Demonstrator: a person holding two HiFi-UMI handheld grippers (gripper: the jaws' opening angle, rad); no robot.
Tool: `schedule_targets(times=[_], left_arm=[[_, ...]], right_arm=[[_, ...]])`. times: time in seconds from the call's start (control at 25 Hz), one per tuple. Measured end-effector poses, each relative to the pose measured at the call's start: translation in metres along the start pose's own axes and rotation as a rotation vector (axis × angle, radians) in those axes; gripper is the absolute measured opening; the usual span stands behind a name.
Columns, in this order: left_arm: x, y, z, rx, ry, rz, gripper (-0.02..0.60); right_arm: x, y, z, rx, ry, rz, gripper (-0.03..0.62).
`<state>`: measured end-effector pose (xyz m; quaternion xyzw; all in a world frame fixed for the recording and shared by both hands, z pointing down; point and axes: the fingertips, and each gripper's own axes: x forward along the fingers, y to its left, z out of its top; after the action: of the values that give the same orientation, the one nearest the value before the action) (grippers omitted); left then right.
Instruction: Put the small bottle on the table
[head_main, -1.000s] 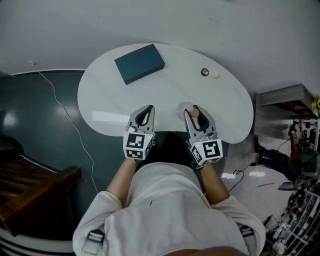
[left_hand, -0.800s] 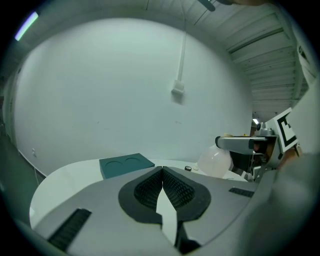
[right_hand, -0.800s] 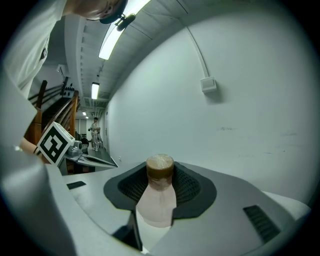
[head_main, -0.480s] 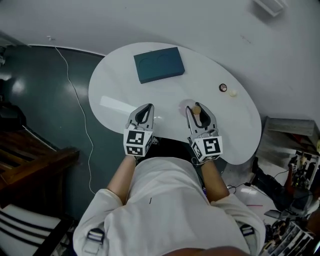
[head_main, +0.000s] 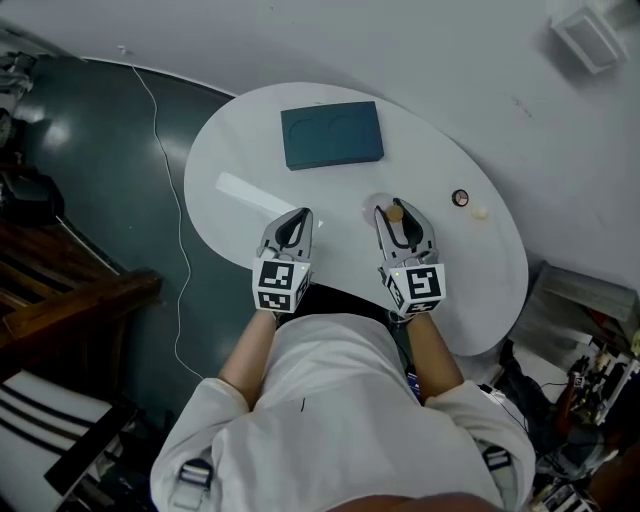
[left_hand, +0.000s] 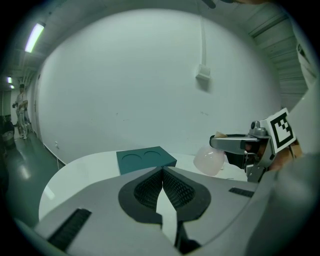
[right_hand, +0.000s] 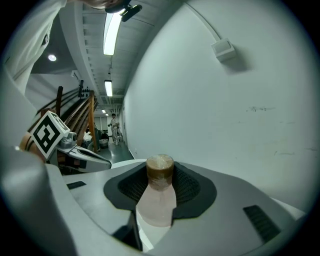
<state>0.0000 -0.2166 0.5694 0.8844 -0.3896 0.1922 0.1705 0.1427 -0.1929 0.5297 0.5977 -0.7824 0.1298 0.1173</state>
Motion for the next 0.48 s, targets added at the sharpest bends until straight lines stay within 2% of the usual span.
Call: schedule_targets(times=[0.48], left_arm=[[0.026,0.003,-0.014,-0.073,0.053,0.087,0.018]], right_arm=[[0.045,-0.019,-0.026,-0.021,0.069,0.096,0.138]])
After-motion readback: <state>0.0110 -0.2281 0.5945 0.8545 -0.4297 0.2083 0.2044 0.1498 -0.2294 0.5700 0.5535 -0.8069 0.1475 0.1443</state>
